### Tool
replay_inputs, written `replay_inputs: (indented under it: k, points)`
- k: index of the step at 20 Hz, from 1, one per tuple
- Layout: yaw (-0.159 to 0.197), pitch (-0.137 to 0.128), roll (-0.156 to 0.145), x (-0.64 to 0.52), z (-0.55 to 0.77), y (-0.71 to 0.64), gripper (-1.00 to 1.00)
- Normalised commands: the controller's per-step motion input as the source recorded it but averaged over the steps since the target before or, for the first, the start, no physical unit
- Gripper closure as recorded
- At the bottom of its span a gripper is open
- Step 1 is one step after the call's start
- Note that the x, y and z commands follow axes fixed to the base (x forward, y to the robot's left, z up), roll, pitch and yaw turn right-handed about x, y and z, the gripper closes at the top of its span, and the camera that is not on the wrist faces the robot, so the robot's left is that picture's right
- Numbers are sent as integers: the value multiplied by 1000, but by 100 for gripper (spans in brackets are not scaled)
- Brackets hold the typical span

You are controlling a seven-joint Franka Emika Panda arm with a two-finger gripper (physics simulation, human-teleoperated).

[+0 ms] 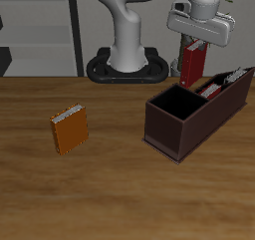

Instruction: Place the left red book into the left desk caddy's back compartment and place the striped book into the left desk caddy's left compartment and place the right red book into the left desk caddy's front compartment

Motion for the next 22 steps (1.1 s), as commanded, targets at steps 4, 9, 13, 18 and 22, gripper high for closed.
replay_inputs:
  k: [4, 9, 13, 18, 22]
  points:
    - [-28, -13, 3, 94, 88, 47, 100]
    - [-11, -11, -5, 101, 27, 71, 100]
    - [-3, 6, -3, 127, -11, 60, 100]
    - [0, 15, 2, 119, -62, 20, 100]
    - [-12, 7, -11, 85, -6, 2, 100]
